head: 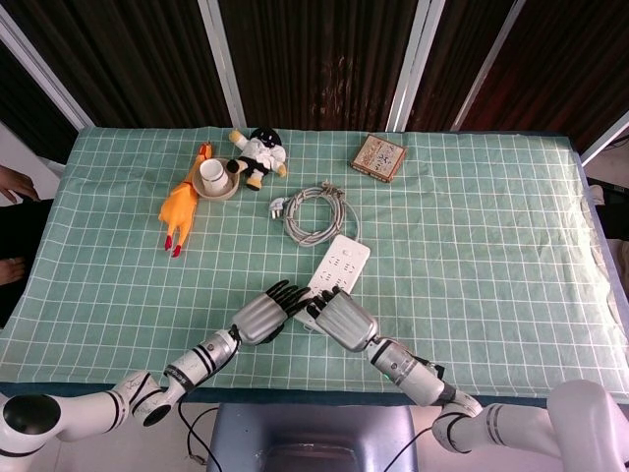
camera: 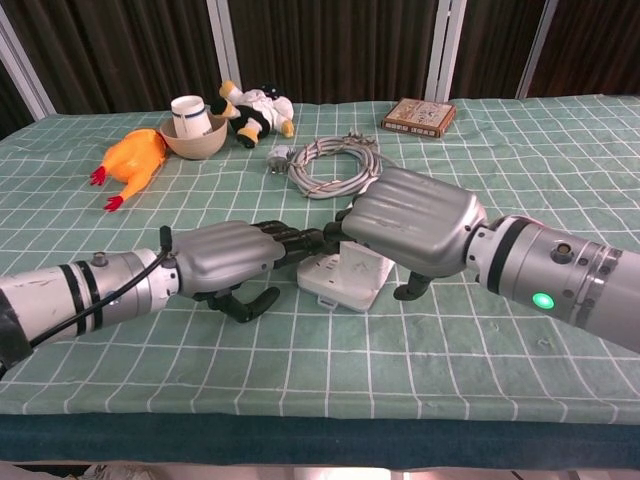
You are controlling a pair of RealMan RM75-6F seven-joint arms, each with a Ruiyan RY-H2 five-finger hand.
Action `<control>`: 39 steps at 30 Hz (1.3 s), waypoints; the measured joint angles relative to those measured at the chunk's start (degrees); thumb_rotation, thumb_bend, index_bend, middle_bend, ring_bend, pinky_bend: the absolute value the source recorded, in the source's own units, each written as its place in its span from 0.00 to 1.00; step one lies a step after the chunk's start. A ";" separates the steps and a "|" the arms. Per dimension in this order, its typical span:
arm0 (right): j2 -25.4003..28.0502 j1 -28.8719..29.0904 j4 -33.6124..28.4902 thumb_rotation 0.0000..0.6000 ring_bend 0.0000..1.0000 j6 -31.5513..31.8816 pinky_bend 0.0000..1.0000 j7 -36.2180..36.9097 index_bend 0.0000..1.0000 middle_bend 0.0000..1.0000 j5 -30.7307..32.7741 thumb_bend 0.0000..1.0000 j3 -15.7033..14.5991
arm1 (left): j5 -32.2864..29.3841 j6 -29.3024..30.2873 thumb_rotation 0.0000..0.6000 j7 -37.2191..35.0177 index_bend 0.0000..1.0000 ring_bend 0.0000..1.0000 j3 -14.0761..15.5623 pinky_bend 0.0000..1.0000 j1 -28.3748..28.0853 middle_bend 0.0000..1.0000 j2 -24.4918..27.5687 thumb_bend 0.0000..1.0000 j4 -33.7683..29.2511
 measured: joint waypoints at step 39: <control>-5.31 -0.62 8.64 1.00 0.67 4.43 0.87 4.04 0.98 0.70 -4.38 0.30 -0.20 | -0.23 -0.34 1.00 2.19 0.00 0.00 0.34 0.00 -0.02 0.00 -0.01 0.68 0.05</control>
